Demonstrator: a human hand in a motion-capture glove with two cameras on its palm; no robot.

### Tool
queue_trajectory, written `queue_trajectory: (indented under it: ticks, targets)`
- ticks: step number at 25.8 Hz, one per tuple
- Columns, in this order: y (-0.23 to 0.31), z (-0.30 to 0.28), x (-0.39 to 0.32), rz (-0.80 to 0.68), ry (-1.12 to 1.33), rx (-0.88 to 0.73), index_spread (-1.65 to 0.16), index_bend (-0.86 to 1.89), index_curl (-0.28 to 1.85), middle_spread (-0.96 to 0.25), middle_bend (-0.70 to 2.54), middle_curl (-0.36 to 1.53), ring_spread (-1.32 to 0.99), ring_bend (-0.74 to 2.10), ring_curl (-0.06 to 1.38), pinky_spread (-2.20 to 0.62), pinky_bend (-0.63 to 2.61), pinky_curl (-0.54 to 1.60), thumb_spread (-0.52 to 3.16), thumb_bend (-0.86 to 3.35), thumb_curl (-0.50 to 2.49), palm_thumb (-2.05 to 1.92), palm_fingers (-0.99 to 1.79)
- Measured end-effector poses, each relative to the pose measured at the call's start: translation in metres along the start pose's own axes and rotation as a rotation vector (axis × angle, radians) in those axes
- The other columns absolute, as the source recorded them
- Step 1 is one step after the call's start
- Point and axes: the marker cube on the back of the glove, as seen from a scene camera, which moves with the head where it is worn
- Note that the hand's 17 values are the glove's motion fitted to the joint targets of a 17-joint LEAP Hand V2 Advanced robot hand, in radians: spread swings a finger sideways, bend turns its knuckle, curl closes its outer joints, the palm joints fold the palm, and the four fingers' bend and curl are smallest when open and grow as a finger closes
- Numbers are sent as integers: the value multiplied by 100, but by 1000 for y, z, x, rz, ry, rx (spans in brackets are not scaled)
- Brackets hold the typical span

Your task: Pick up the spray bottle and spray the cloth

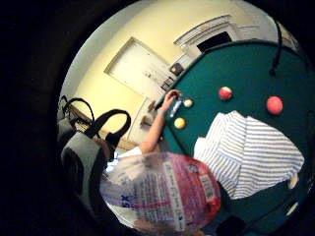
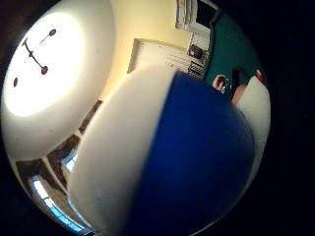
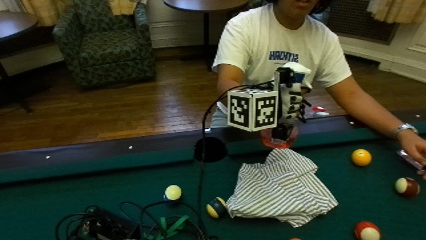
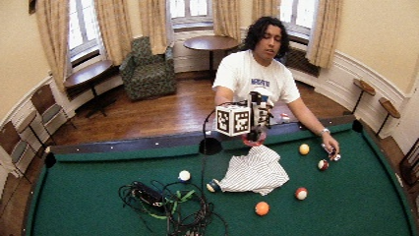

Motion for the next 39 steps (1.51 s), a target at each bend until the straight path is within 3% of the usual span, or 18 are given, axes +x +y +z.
queue_trajectory:
  ticks: [24,39]
  targets:
    - [-92,161,95,51,-41,30,-27,29,58,-23,62,52,-21,69,46,-30,41,38,34,-4,80,85,139]
    - [-109,205,147,70,9,197,-27,29,58,-23,61,52,-21,69,46,-30,41,38,34,-4,80,85,139]
